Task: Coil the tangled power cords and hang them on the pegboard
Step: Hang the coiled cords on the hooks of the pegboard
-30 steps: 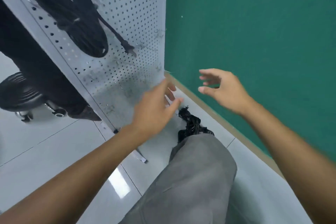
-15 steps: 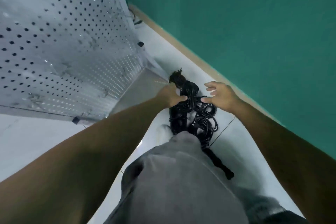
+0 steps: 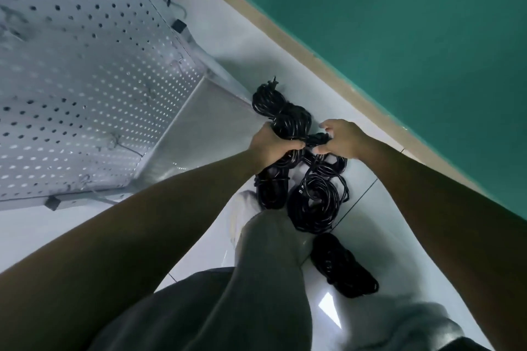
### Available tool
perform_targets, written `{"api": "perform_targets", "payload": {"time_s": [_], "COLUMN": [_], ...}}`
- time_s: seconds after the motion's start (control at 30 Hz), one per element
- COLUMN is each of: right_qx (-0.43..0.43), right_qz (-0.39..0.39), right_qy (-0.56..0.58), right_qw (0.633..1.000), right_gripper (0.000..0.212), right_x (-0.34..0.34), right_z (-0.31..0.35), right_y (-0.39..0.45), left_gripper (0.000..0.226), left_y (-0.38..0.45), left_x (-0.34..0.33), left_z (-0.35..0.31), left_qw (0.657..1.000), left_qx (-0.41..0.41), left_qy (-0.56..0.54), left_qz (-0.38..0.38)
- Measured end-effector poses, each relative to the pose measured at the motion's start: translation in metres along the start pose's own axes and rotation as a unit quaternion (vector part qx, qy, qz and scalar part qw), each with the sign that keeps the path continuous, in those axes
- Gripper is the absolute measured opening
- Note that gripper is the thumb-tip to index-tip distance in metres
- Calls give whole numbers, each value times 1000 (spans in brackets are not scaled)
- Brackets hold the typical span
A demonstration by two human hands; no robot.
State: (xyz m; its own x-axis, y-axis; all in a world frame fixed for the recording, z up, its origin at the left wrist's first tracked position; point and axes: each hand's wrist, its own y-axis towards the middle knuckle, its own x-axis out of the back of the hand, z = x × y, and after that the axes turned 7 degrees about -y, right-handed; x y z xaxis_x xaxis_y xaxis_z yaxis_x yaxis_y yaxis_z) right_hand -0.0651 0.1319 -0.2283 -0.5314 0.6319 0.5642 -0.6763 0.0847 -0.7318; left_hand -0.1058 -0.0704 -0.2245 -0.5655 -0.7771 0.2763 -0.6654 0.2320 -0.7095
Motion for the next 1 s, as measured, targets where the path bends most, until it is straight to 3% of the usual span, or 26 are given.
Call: {"api": "perform_targets", "payload": {"time_s": [0.07,0.17,0.3,0.37,0.47,0.63,0.8,1.0], "right_qx": [0,8,55,72,59,52,78,165], "right_qz": [19,35,17,0,-48,-108,-187,-242], "right_qy": [1,-9,-43,-33,20,105,215,267], "right_qw": [1000,999,997,997,997,987,956,918], "right_gripper": [80,51,39,31,29,27,15,18], "right_x": [-7,-15,-17,-14,1,58,122,173], "right_z": [-3,-6,-10,-14,-18,6,60,142], "right_y": [11,25,34,31,18,-48,-148,-269], "left_gripper": [57,57,27,32,59,79,95,67], "left_y": [-2,-6,-20,-27,-39,-97,-184,-297], "left_x": [9,30,55,68,86,120,136,141], "left_z": [2,3,-9,-18,-37,-97,-147,-177], "left_qw": [1000,999,997,997,994,989,991,953], "left_qx": [-12,-29,-55,-57,-54,-69,-120,-216], "left_qy": [-11,-32,-26,-12,2,7,-48,-184], "left_qz": [0,6,40,60,100,131,36,-110]}}
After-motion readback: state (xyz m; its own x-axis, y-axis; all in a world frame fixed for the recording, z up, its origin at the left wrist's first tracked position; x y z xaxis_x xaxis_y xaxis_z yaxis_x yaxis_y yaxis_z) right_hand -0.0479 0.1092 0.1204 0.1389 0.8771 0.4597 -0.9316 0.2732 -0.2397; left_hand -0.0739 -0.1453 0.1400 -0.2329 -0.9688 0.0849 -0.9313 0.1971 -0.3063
